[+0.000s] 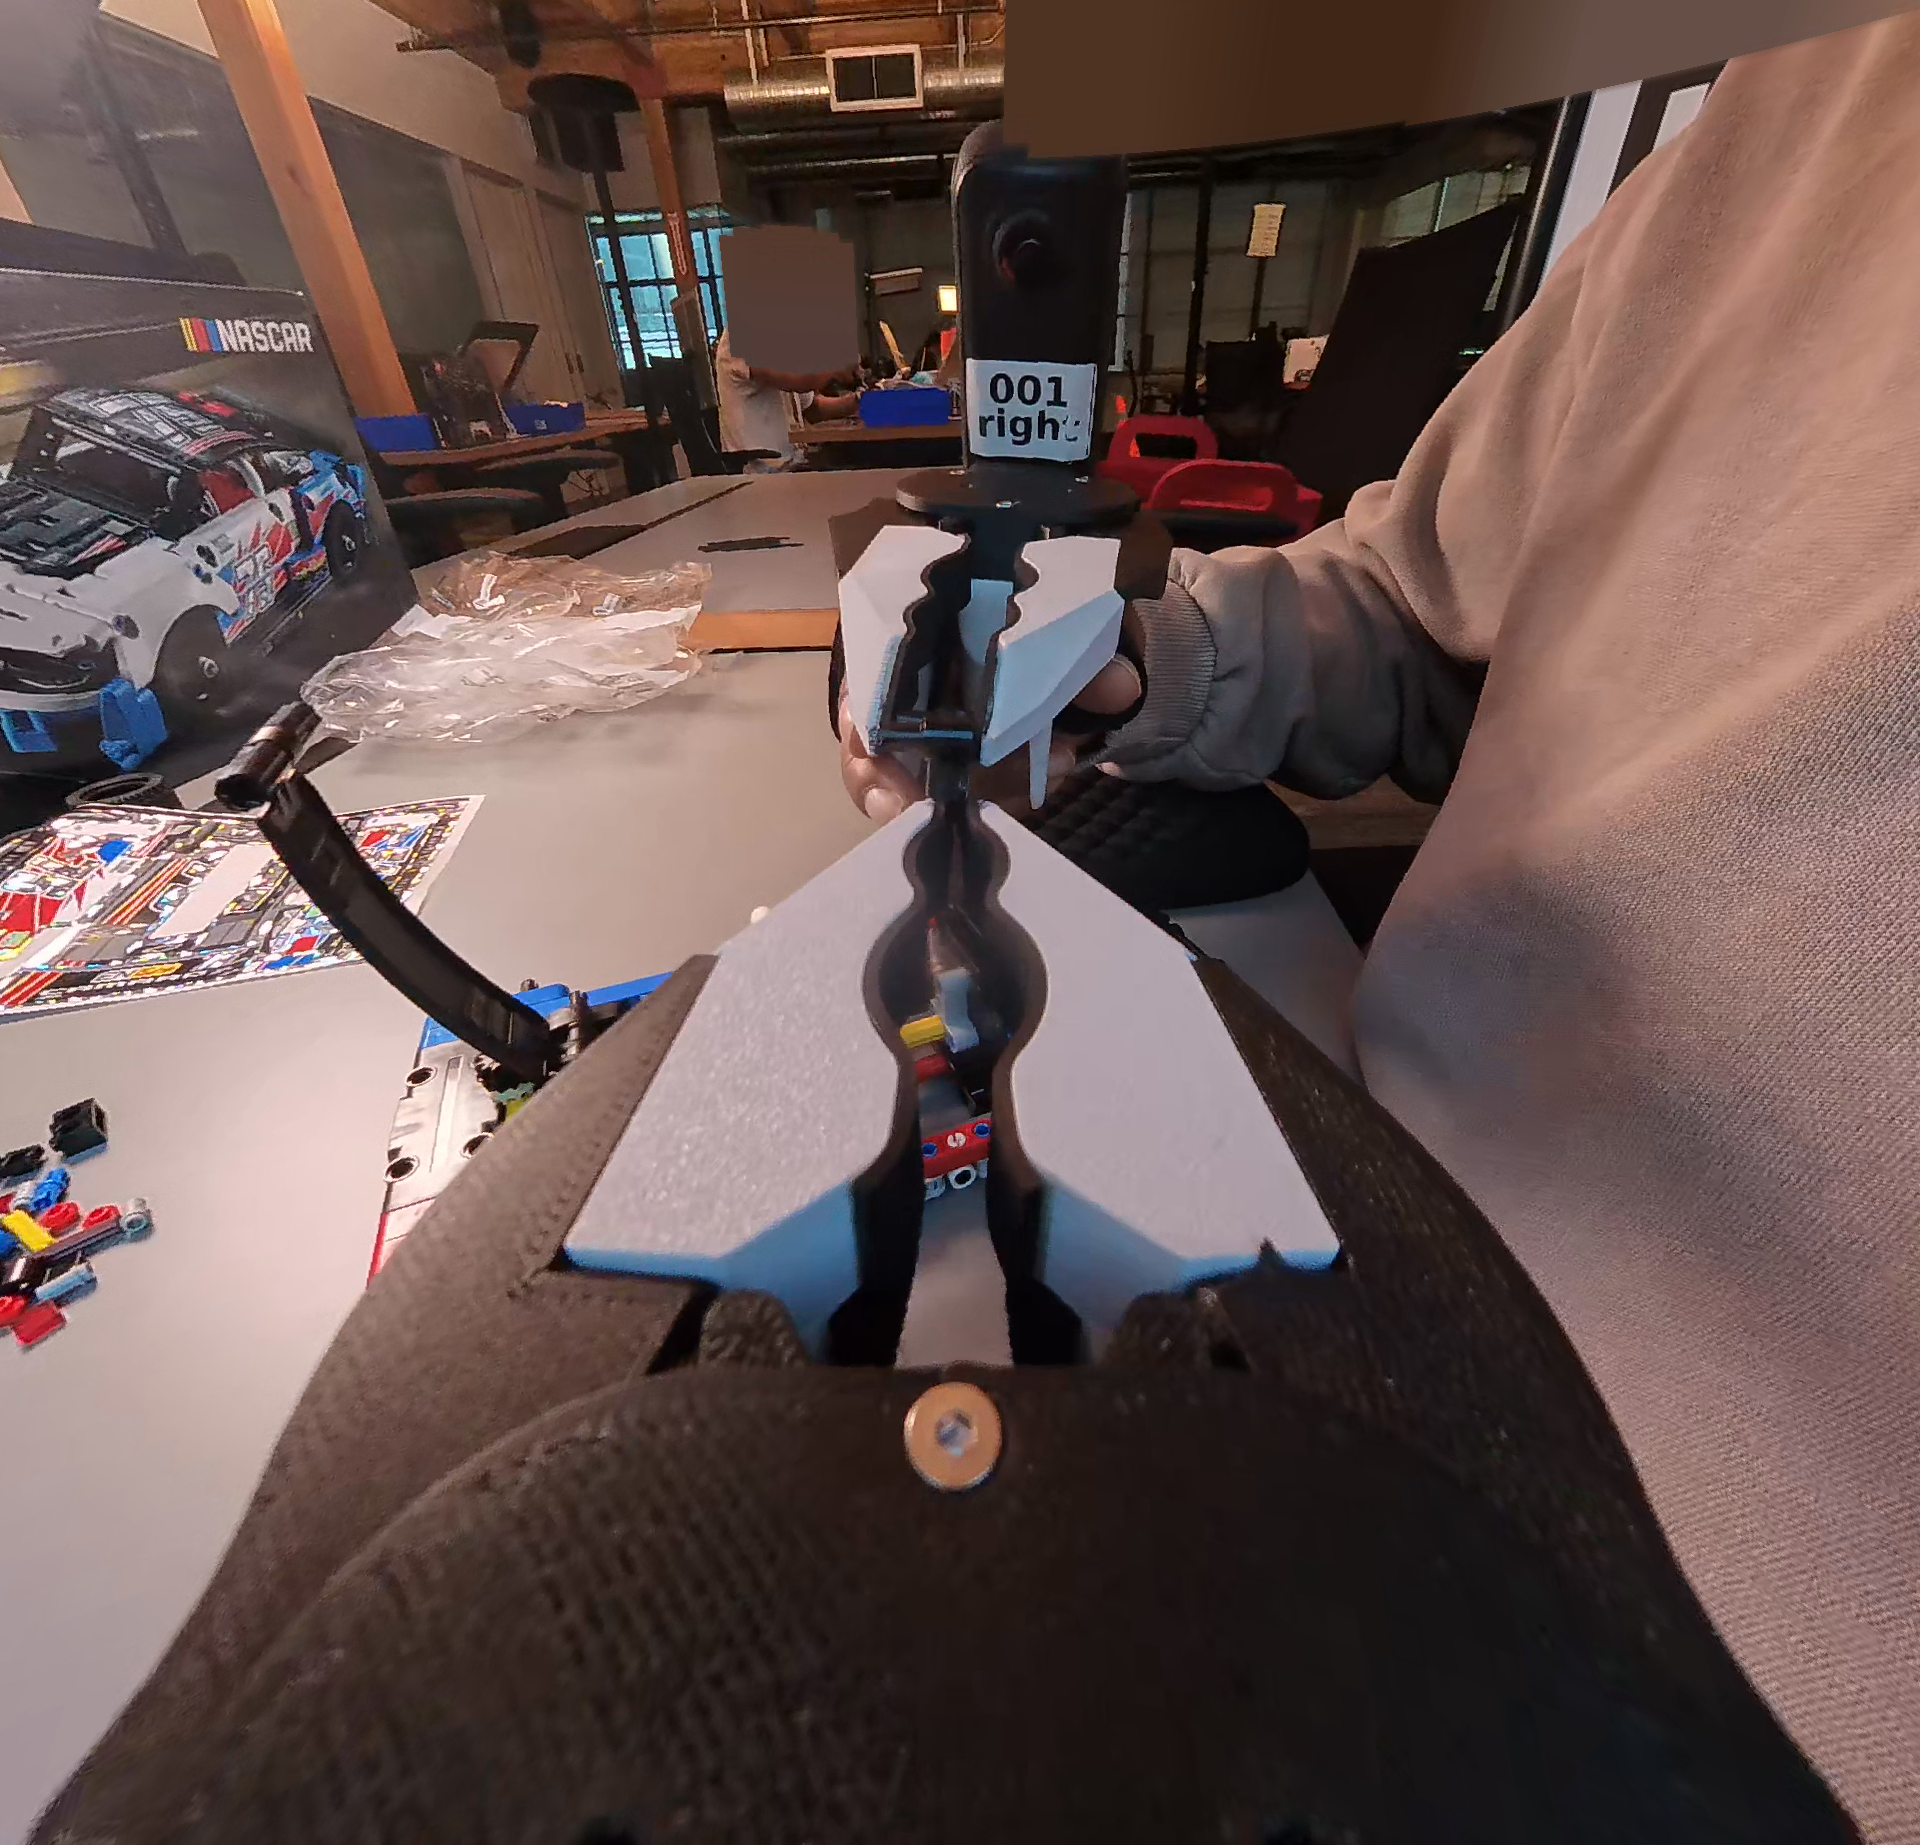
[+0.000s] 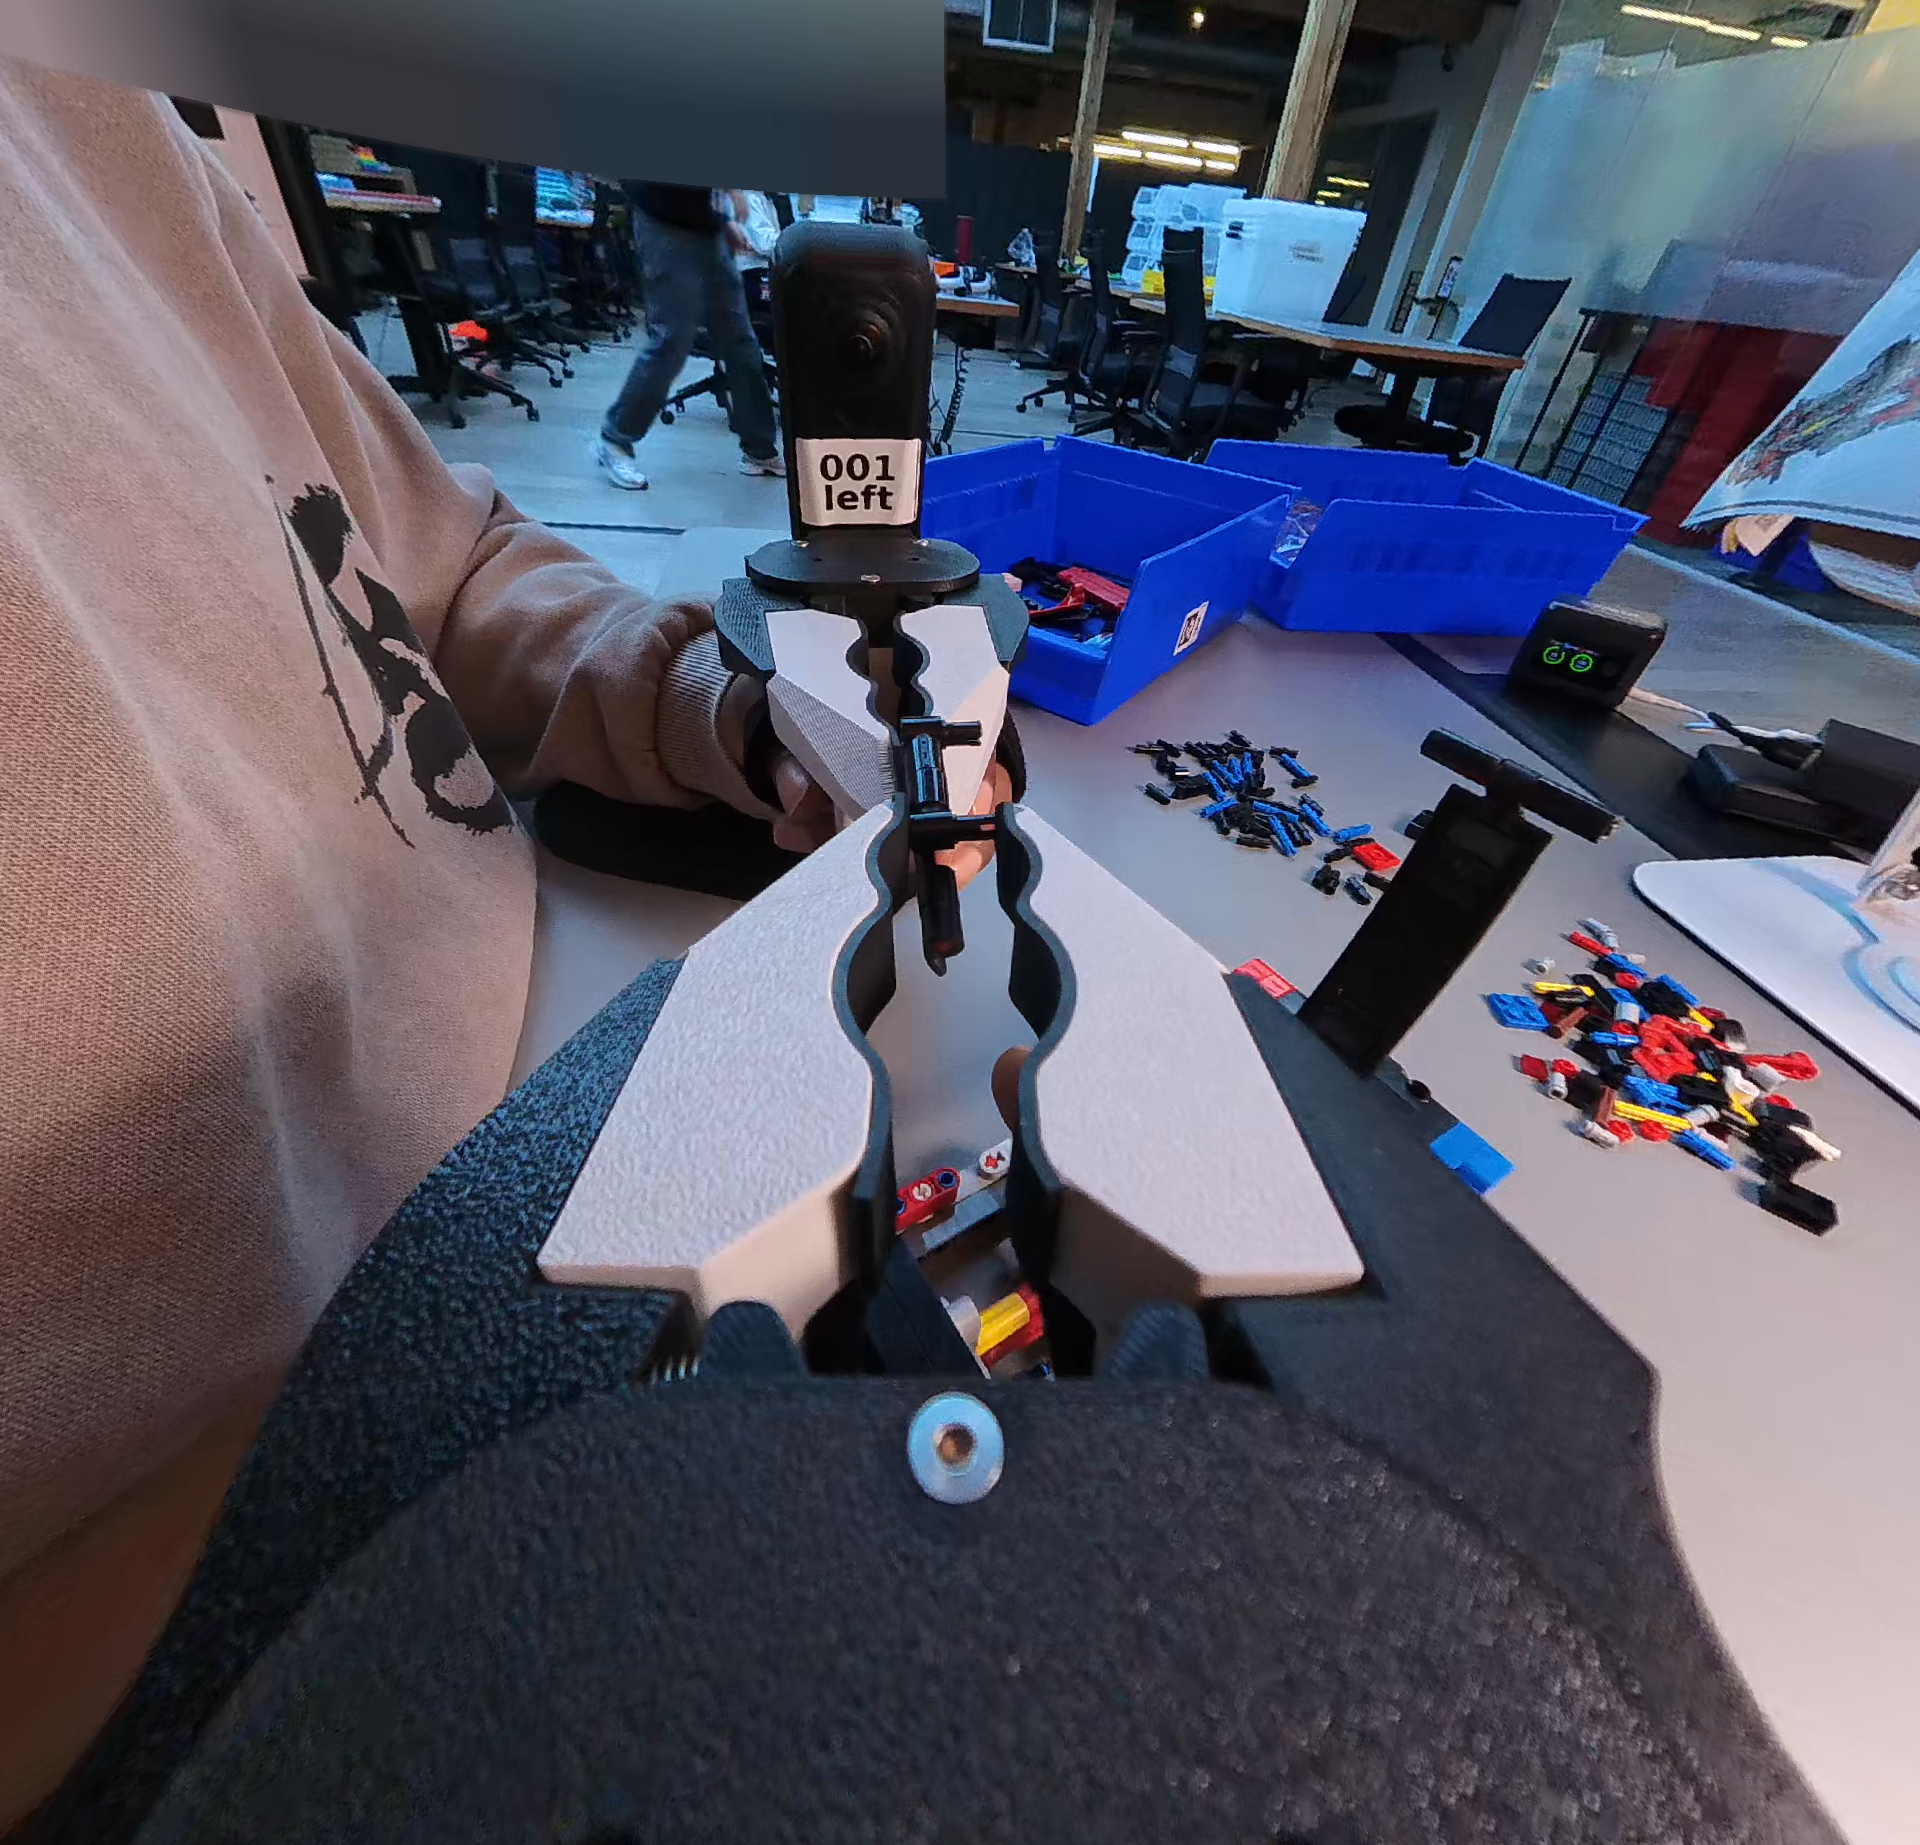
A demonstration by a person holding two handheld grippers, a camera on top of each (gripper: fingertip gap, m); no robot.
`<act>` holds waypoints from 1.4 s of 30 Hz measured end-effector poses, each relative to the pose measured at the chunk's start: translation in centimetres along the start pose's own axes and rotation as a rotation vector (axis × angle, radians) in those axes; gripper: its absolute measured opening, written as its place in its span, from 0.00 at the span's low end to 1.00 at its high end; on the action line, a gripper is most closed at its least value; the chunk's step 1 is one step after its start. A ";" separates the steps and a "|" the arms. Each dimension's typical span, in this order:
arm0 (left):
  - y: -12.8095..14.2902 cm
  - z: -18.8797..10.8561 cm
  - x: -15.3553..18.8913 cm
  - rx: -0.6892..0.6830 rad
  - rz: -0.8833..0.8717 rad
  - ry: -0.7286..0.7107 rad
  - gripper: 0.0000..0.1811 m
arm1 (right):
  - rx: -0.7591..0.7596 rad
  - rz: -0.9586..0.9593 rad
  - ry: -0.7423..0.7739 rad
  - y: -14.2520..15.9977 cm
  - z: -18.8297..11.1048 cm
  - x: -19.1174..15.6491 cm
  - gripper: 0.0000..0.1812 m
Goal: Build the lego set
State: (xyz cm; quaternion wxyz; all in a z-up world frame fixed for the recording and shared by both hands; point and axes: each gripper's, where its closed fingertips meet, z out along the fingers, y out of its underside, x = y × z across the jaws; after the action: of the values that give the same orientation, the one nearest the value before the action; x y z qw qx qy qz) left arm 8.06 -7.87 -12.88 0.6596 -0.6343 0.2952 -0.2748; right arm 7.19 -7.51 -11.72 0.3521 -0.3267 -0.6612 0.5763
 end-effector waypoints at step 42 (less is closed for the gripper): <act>0.8 0.3 -0.8 -0.029 -0.186 0.024 0.08 | -0.250 -1.086 0.301 2.2 0.5 0.7 0.03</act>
State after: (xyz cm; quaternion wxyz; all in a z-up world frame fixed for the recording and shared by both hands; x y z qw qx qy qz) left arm 7.73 -7.06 -13.60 0.6183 -0.6652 0.2468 -0.3382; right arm 6.47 -6.96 -13.93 0.6464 -0.0580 -0.7398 0.1773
